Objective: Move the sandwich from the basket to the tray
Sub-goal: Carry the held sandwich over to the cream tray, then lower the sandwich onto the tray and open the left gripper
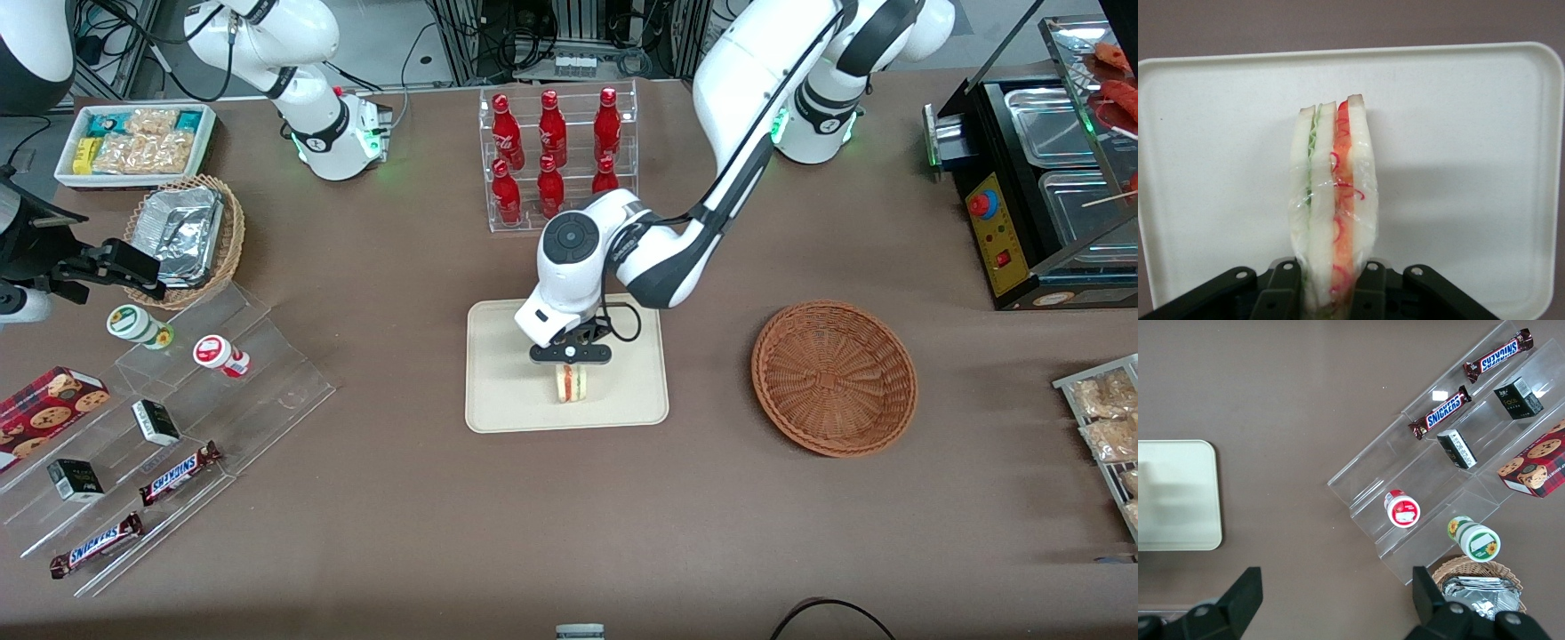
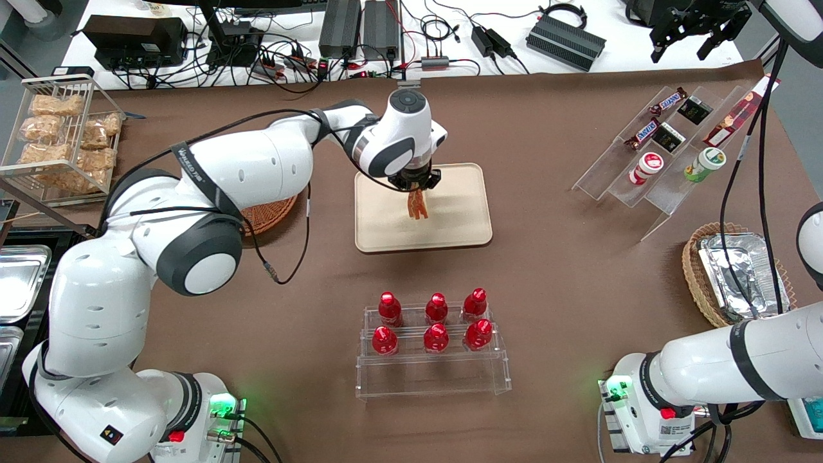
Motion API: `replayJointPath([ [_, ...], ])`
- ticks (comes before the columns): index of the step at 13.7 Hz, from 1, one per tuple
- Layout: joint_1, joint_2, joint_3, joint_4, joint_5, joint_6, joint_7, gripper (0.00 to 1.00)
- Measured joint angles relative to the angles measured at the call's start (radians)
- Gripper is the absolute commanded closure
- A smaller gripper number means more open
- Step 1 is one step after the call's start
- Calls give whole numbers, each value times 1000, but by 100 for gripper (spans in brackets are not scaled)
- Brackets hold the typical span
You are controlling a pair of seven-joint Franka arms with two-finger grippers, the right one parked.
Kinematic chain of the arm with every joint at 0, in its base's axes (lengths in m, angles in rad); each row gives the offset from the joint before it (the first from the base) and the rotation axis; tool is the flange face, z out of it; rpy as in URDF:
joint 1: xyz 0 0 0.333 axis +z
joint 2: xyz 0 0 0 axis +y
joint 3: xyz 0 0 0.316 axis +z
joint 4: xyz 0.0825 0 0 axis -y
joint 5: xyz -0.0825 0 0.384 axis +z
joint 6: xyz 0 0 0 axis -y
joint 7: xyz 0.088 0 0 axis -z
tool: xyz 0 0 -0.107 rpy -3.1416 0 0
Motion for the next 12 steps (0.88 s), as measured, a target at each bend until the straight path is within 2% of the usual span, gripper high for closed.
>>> replayJointPath([
  [4, 0, 31, 2, 2, 31, 22, -22, 82],
  [5, 0, 35, 2, 2, 31, 30, -23, 78],
  [6, 0, 38, 2, 2, 31, 32, -23, 52],
  [7, -1, 40, 1, 2, 31, 32, -24, 11],
  [8, -9, 43, 0, 2, 32, 33, -24, 0],
  [12, -43, 46, 1, 2, 46, 33, -32, 0],
])
